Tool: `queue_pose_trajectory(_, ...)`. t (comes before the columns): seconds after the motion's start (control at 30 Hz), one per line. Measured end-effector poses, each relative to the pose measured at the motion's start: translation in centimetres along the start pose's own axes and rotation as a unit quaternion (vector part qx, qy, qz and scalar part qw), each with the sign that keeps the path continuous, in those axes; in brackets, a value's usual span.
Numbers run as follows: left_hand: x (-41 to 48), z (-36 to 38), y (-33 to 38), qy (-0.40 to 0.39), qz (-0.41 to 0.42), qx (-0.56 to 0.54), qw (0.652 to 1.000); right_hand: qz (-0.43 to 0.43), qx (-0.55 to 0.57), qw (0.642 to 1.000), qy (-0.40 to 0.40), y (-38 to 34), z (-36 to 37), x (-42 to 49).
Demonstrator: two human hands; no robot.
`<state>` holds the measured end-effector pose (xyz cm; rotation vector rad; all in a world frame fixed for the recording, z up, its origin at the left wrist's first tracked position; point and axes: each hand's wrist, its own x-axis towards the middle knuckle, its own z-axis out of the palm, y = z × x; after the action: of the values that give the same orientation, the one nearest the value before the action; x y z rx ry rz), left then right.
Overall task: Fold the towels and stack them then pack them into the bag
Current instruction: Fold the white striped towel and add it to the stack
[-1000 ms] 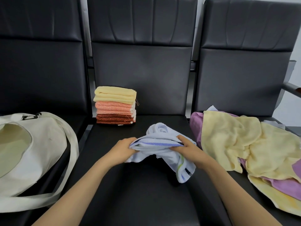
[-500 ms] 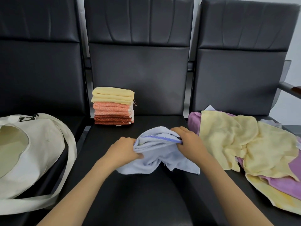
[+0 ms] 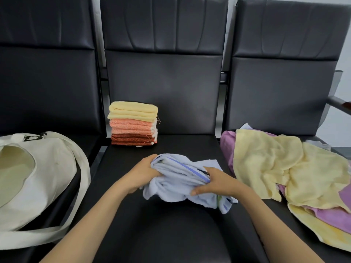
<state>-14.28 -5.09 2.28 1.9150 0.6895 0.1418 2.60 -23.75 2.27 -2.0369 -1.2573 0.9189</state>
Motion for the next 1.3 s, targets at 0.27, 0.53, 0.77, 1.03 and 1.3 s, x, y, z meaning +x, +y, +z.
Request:
queue_pose_trajectory(0.27, -0.7, 0.6, -1.7, -0.107, -0.009, 0.327, 0.939, 0.021, -0.296, 0.955, 0.007, 0.4, 1.1, 1.1)
queue_pose_trajectory(0.53, -0.4, 0.8, -1.6, -0.011, -0.039, 0.147, 0.988, -0.001, -0.258, 0.966, 0.032, 1.6, 2.3, 1.9)
queue_pose_trajectory(0.77, -1.2, 1.4, -0.2, 0.022, -0.034, -0.212, 0.976, -0.073, 0.124, 0.979, 0.143, -0.7, 1.1, 0.6)
queue_pose_trajectory(1.03, -3.3, -0.5, 2.3, 0.041, 0.052, -0.186, 0.980, -0.079, 0.256, 0.954, 0.134, -3.8, 0.1, -1.5)
queue_pose_trajectory(1.3, -4.9, -6.4, 6.7, -0.111, 0.144, 0.112, 0.977, -0.075, -0.135, 0.987, 0.032, -8.4, -5.2, -4.6)
